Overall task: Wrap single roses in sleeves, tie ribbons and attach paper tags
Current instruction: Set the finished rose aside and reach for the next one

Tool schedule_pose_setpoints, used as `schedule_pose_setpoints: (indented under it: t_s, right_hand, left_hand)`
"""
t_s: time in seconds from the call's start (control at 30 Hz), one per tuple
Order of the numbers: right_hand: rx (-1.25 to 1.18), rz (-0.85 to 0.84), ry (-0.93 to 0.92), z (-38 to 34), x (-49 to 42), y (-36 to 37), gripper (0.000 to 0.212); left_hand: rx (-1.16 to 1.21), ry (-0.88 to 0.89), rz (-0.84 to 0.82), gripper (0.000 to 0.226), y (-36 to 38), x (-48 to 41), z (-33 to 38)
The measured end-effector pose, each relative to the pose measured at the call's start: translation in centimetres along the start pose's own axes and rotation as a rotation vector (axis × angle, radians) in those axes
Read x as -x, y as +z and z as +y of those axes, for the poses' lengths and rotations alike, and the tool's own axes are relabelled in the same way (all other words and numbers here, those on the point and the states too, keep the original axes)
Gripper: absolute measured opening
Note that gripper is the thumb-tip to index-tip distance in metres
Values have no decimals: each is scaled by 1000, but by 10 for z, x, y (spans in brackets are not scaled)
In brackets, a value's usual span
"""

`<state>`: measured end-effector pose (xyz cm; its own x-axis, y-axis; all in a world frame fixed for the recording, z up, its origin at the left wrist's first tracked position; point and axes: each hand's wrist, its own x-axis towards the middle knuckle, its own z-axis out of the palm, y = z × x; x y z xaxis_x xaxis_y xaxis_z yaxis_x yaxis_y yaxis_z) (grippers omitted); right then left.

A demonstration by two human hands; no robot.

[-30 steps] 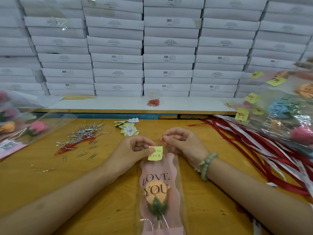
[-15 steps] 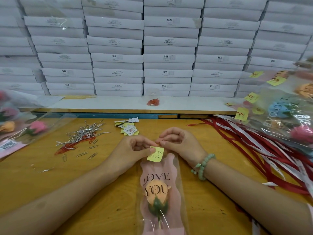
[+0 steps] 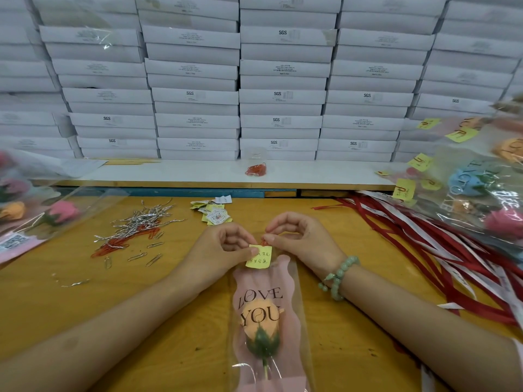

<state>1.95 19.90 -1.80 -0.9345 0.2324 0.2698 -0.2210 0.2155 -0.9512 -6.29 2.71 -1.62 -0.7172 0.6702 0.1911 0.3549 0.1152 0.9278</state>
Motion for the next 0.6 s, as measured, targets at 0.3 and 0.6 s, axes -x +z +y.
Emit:
schedule_pose_setpoints:
  t_s: [0.3,0.6]
  right_hand:
    - [14,-12,-5,0,-2,0,12]
    - [94,5,-51,-1,1,2,15]
  left_hand:
    - [7,16,2,10,-1,0,-1]
    - [27,49,-10,9,-2,1,-1]
